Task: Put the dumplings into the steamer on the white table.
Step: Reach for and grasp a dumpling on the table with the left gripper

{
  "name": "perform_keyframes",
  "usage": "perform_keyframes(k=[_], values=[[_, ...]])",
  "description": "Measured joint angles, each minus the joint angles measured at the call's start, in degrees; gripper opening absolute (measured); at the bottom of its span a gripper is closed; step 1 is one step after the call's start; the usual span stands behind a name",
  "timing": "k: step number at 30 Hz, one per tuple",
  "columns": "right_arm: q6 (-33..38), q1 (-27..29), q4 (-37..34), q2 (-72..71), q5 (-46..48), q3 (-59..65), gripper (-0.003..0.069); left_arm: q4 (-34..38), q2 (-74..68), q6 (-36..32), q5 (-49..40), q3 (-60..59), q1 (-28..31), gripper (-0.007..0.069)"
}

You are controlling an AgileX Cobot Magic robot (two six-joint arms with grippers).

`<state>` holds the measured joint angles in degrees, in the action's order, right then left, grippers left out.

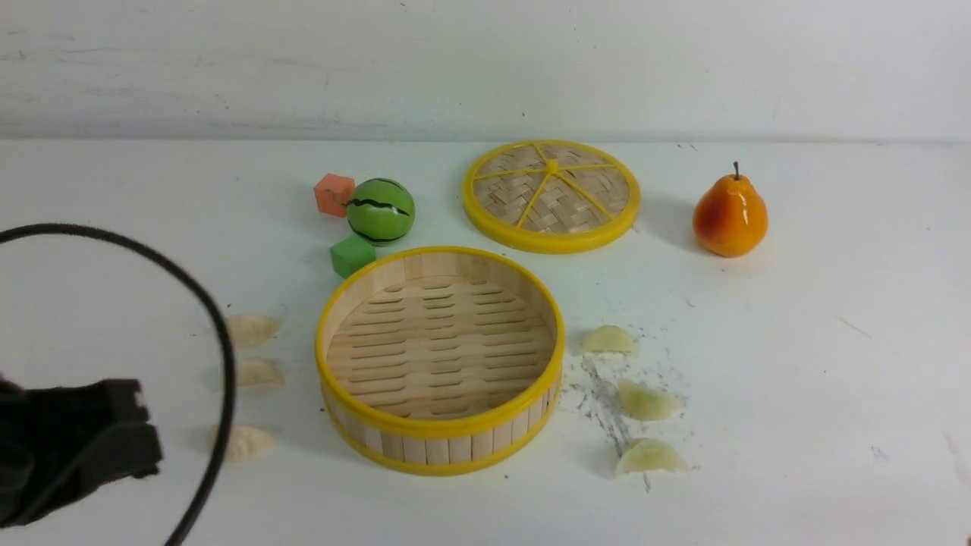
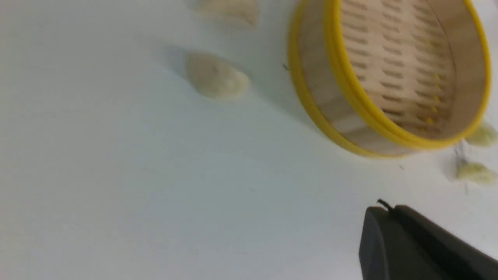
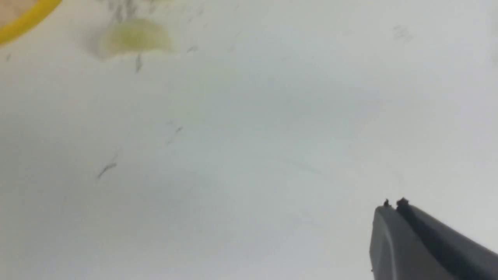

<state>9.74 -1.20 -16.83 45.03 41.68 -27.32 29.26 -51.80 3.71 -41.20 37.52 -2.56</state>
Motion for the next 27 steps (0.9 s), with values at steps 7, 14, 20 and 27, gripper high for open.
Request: perform_keyframes(k=[7, 14, 20, 27], values=[[20.75, -0.02, -20.21, 8.01, -1.70, -0.11, -0.0005, 5.34, -14.19, -7.81, 1.00, 6.48, -0.06, -0.0014], [33.80, -0.02, -32.40, 9.91, 0.46, -0.28, -0.0004, -3.46, -30.24, 0.09, 0.05, 19.84, -0.06, -0.0013], [36.37, -0.02, -33.91, 9.91, 0.85, -0.28, -0.0004, -12.14, -36.78, 11.03, -0.42, 23.01, -0.06, 0.0006], [36.52, -0.02, -34.59, 9.91, 0.85, -0.28, -0.0004, -14.06, -40.67, 15.50, 0.86, 23.03, -0.06, 0.0174]])
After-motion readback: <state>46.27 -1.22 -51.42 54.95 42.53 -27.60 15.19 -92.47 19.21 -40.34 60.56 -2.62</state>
